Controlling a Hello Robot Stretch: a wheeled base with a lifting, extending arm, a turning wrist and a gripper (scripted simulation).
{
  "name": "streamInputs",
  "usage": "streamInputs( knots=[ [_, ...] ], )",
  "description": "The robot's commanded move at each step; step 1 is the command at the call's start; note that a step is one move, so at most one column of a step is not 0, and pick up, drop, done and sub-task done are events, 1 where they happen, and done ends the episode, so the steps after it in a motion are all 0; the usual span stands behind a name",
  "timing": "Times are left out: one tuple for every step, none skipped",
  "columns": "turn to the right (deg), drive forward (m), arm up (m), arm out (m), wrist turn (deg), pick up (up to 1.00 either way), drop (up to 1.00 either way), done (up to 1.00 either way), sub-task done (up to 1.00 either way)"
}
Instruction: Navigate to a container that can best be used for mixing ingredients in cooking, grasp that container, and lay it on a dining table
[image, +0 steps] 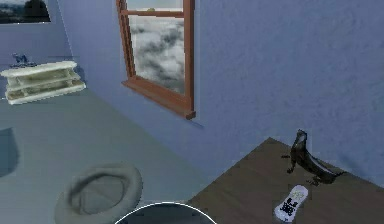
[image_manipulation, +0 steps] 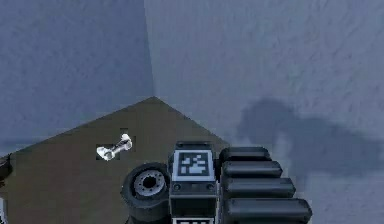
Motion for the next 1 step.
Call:
streamInputs(
  knots=[
    [0.0,0.0,0.0,0.36,0.0,0.0,0.0,0.0,0.0]
  ],
)
